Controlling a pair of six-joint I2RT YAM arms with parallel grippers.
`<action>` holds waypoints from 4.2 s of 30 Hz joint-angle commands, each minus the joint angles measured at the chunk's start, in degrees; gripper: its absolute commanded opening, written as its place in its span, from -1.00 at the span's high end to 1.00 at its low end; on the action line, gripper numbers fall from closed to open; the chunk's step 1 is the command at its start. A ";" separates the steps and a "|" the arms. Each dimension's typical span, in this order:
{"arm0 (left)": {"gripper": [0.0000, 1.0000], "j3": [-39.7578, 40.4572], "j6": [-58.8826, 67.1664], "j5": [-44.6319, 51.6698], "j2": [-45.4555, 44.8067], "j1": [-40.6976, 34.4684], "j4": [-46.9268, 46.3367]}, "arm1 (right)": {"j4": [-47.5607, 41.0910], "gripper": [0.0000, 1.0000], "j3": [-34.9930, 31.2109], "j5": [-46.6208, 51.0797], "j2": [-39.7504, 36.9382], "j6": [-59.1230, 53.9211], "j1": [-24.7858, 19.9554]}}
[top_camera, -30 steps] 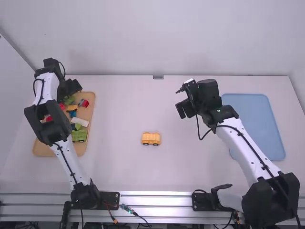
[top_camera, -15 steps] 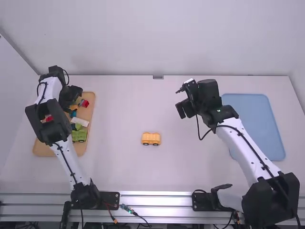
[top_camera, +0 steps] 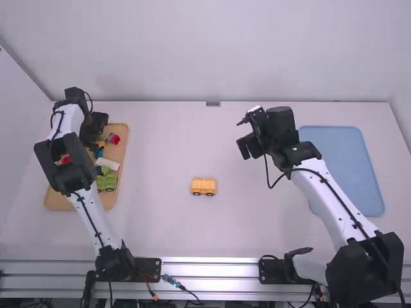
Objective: Assemble lego blocks to make yellow taxi
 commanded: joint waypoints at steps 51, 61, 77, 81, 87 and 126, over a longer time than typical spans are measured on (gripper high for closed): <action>-0.68 -7.96 -6.16 -7.87 0.27 0.20 5.16 | -2.08 -0.99 0.63 -0.11 0.02 0.22 0.15; -0.12 -7.96 -8.50 -7.82 0.25 0.20 4.59 | -1.92 -0.99 0.63 -0.13 0.02 0.20 0.15; 0.34 -7.96 -8.50 -7.87 0.27 0.20 2.89 | -2.10 -0.99 0.63 -0.13 0.02 0.20 0.17; 0.17 -7.96 -8.22 -7.87 0.25 0.20 2.91 | -2.08 -0.99 0.63 -0.13 0.02 0.22 0.15; -0.12 -7.96 -8.52 -7.87 0.27 0.20 2.12 | -2.12 -0.99 0.63 -0.11 0.02 0.20 0.17; 0.58 -7.87 -7.87 -8.13 0.25 0.20 2.69 | -2.12 -0.99 0.63 -0.13 0.02 0.22 0.15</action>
